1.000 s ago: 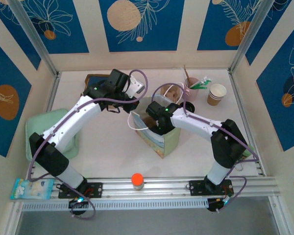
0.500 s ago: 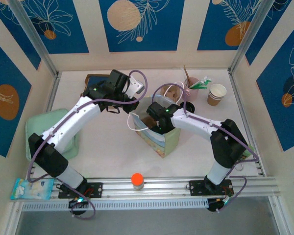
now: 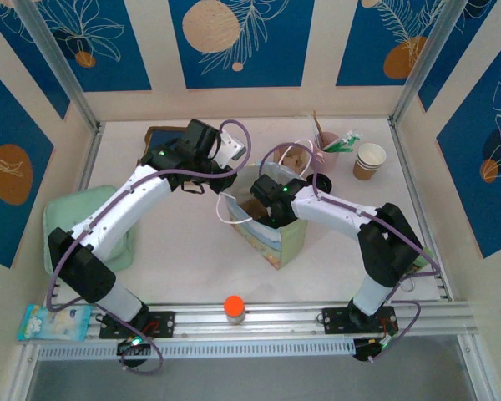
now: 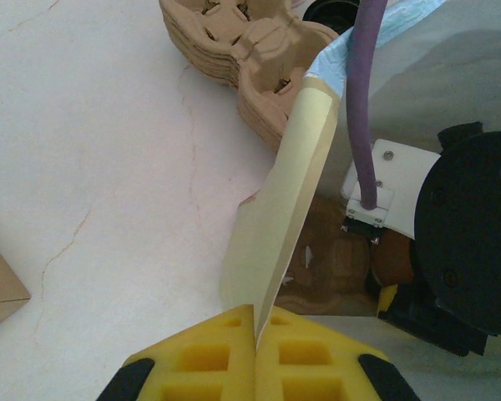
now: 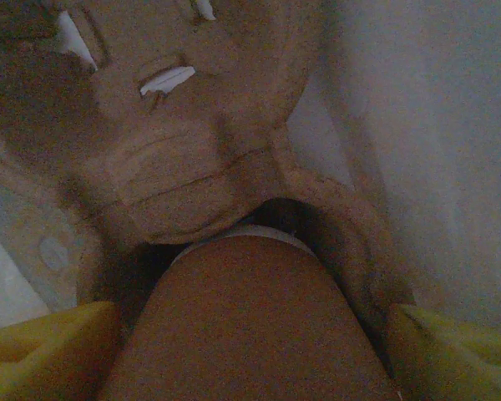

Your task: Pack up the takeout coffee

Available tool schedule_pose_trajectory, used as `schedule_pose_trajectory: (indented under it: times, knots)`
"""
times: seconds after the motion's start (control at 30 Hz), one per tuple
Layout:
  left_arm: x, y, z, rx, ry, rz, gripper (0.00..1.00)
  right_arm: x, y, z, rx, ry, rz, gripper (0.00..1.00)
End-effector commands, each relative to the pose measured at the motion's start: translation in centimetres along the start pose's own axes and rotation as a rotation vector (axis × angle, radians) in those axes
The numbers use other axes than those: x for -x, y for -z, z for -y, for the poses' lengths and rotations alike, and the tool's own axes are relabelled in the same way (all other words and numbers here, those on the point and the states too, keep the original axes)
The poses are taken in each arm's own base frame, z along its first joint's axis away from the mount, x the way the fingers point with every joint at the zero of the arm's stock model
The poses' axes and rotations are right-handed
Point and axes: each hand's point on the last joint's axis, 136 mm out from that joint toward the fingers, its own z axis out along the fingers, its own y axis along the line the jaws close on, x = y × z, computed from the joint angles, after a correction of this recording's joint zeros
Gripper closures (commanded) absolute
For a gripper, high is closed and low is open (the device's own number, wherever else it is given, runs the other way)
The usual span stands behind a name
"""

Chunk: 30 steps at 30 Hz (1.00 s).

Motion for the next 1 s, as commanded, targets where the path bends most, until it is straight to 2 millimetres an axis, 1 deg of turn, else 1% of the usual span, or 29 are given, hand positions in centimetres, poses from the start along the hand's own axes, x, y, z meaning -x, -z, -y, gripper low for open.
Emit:
schedule_pose_trajectory:
  times: [0.0,0.7,0.97]
  knots:
    - [-0.9,0.7,0.8,-0.027,0.007,-0.017,0.94,-0.4,-1.3,0.4,-0.004,-0.038,-0.036,0.71]
    - [-0.7,1.0,0.8,-0.027,0.006,-0.005,0.94,-0.4,-2.5,-0.1,0.009,-0.034,-0.068,0.71]
    - [-0.7,0.8,0.7,-0.024,0.007,-0.004,0.95,-0.9,-3.0,-0.7,0.025,-0.013,-0.100,0.71]
